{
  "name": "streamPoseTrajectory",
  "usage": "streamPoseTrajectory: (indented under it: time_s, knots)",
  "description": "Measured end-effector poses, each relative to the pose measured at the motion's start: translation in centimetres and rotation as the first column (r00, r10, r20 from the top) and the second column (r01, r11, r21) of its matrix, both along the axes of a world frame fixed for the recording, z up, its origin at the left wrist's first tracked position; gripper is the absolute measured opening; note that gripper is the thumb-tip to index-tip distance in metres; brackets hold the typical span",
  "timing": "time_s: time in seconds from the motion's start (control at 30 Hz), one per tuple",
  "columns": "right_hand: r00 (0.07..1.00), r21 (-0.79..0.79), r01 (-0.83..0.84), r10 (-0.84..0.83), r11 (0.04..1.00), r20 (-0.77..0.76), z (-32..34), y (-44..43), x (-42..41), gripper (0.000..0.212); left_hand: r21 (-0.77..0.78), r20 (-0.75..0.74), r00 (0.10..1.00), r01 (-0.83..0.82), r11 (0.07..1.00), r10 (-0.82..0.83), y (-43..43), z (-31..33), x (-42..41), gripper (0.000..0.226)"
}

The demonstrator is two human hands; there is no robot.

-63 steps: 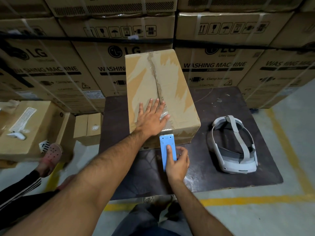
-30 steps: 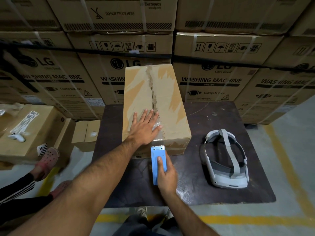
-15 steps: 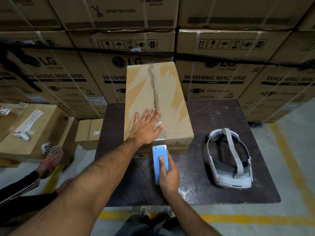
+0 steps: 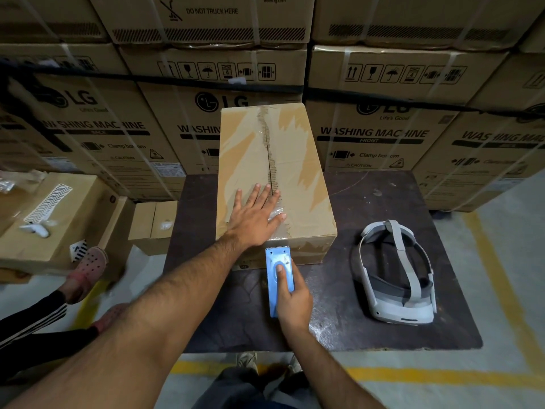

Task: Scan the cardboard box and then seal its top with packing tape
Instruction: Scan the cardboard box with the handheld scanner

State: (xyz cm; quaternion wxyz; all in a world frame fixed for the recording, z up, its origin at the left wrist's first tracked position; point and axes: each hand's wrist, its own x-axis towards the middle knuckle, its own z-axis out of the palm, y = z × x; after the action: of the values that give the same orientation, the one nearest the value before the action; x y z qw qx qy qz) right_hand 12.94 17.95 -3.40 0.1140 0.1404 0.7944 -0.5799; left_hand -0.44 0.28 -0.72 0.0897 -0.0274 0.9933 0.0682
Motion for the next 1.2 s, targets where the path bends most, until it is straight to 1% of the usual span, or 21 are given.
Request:
streamPoseTrajectory:
  time_s: [0.07, 0.17, 0.3, 0.4, 0.63, 0.77, 0.87, 0.97, 1.2]
  knots:
    - [1.0, 0.011, 0.013, -0.013, 1.0, 0.01, 0.2, 0.0, 0.3, 0.064, -0.003, 0.001, 1.0, -0.001, 1.0, 0.001, 0.0, 0.0, 0.0, 0.076]
    - [1.0, 0.026, 0.001, -0.001, 1.0, 0.001, -0.1, 0.3, 0.8, 0.052, -0.006, 0.001, 1.0, -0.003, 1.0, 0.003, 0.1, -0.1, -0.1, 0.076]
    - [1.0, 0.027, -0.01, 0.01, 1.0, 0.002, 0.2, 0.6, 1.0, 0.05, -0.01, 0.005, 1.0, -0.001, 1.0, 0.001, 0.0, -0.2, 0.0, 0.077]
    - [1.0, 0.001, 0.004, -0.004, 1.0, 0.0, 0.6, 0.7, 1.3, 0.046, -0.012, -0.001, 1.0, 0.001, 1.0, -0.001, 0.1, -0.2, 0.0, 0.077]
    - [0.998, -0.017, 0.002, -0.003, 1.0, -0.056, 1.1, 1.0, 2.0, 0.058, -0.013, -0.003, 1.0, 0.005, 1.0, -0.005, 0.1, -0.1, 0.1, 0.077]
    - [1.0, 0.002, -0.014, 0.014, 1.0, -0.027, 1.4, 1.2, 2.0, 0.059, -0.012, -0.01, 1.0, 0.003, 1.0, -0.003, 0.2, -0.1, 0.2, 0.076]
    - [0.999, 0.03, -0.023, 0.022, 0.999, 0.035, 1.5, 1.3, 1.6, 0.048, -0.01, -0.016, 1.0, -0.002, 1.0, 0.002, 0.3, 0.0, 0.2, 0.075]
    - [0.993, 0.066, -0.085, 0.079, 0.994, 0.085, 1.5, 1.5, 0.6, 0.042, -0.012, -0.015, 1.0, -0.002, 1.0, 0.002, 0.2, 0.0, 0.2, 0.075]
    - [0.972, 0.176, -0.206, 0.182, 0.963, 0.146, 2.1, 1.9, -1.5, 0.047, -0.008, -0.011, 1.0, 0.005, 1.0, -0.005, 0.0, -0.1, 0.1, 0.075]
